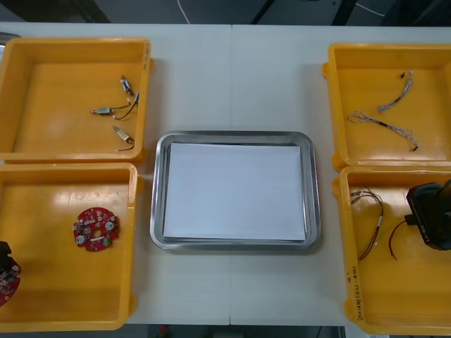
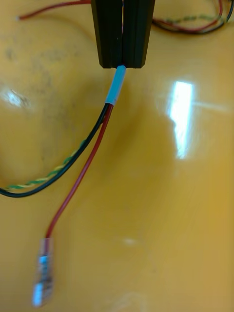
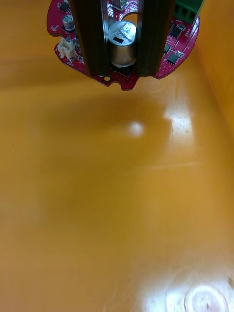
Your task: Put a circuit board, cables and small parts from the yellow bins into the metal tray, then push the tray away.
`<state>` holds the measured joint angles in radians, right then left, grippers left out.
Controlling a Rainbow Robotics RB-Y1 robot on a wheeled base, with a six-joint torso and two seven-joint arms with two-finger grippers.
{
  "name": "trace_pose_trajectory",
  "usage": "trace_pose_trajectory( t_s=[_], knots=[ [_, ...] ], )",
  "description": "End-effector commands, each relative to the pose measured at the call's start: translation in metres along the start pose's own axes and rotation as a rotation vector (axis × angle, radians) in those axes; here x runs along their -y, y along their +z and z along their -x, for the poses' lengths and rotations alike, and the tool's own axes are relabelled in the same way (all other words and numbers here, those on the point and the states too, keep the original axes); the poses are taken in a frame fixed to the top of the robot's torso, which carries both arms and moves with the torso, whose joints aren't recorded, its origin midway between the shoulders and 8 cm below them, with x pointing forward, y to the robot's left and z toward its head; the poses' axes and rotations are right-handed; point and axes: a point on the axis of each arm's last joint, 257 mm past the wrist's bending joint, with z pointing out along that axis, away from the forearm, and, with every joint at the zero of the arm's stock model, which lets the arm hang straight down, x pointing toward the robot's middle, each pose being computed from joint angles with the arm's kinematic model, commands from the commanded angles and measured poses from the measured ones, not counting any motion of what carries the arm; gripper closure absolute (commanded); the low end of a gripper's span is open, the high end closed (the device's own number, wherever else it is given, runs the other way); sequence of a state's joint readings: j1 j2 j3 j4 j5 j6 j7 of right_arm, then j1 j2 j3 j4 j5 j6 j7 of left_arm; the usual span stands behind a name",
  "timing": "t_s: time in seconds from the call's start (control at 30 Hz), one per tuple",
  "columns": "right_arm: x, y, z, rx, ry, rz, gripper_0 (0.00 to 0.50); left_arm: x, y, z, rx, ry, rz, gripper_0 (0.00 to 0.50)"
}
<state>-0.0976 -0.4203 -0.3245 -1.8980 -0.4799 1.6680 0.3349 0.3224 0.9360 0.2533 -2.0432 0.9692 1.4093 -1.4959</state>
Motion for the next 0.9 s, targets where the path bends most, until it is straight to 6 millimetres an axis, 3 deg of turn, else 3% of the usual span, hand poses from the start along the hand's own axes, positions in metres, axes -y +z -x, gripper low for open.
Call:
trace_pose_trajectory(
  t_s=[0.03,0.27,0.43,0.63,0.9],
  knots=[
    [-0.008,-0.042,0.023,0.065,-0.029,0.029,0.500,-0.003,-0.036,0.040,0.045,0.101,0.035,0.499],
    [0.002,-0.093,0.033,0.099,-0.092,0.006,0.500,0.008,-0.058,0.065,0.042,0.116,0.028,0.498],
    [-0.014,-0.126,0.041,0.117,-0.153,0.091,0.500,0.020,-0.080,0.085,0.047,0.152,0.025,0.500],
    [-0.022,-0.155,0.046,0.148,-0.239,0.140,0.500,0.045,-0.102,0.104,0.052,0.224,0.015,0.499],
    [-0.004,-0.180,0.048,0.198,-0.516,0.118,0.500,0.082,-0.118,0.120,0.054,0.327,0.018,0.499]
  ],
)
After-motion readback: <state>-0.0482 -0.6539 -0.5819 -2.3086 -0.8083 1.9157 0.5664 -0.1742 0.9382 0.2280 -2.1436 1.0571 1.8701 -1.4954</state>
